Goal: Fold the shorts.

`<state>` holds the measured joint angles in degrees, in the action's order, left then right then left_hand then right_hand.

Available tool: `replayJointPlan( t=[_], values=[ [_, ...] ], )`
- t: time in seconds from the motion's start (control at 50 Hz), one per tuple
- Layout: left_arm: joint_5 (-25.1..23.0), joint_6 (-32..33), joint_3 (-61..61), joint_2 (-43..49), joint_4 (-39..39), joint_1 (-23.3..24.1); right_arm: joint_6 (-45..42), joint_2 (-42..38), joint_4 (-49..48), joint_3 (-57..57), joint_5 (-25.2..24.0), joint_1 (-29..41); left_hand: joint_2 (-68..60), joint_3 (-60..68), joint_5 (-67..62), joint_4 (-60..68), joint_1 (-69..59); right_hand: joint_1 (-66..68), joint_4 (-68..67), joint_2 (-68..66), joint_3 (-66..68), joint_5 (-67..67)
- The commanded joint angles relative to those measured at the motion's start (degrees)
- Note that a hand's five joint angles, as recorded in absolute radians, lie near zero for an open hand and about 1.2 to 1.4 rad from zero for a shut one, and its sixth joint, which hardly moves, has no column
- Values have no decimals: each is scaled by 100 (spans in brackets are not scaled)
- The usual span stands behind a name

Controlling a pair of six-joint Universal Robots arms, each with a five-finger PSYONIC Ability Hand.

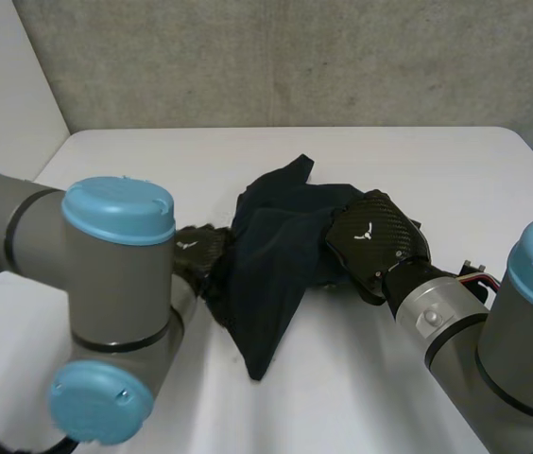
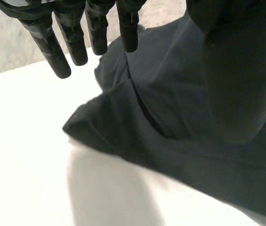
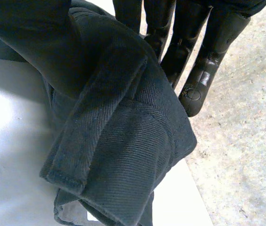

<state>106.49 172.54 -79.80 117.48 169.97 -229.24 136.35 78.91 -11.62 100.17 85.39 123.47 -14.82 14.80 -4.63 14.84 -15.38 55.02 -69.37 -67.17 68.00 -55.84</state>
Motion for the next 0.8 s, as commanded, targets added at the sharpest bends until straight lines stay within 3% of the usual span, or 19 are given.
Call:
replayJointPlan(
  t=[0.02, 0.14, 0.4, 0.62, 0.8],
  values=[
    [-181, -1547, -396, 3, -561, 230, -3, -68, -103, 21, 118, 28, 107, -106, 88, -109, 163, 2498, -1063, -1283, 1200, -1416],
    [-199, -2013, -361, 407, -588, 696, 6, -68, -103, 47, 127, 46, 192, -190, 172, -193, 247, 2498, -1063, -1283, 1200, -1416],
    [-138, -2418, 70, 1005, -228, 723, 15, -51, -112, 126, 171, 248, 192, -190, 172, -193, 247, 2498, -1063, -1283, 1200, -1416],
    [679, -2585, 553, 1304, 18, 872, 15, -16, -103, 143, 241, 389, -346, 348, -366, 345, -291, 2498, -1063, -1283, 1200, -1416],
    [689, -2682, 650, 1243, 414, 873, 15, 72, -103, 135, 268, 433, -330, 332, -349, 329, -275, 2498, -1063, -1283, 1200, -1416]
  ],
)
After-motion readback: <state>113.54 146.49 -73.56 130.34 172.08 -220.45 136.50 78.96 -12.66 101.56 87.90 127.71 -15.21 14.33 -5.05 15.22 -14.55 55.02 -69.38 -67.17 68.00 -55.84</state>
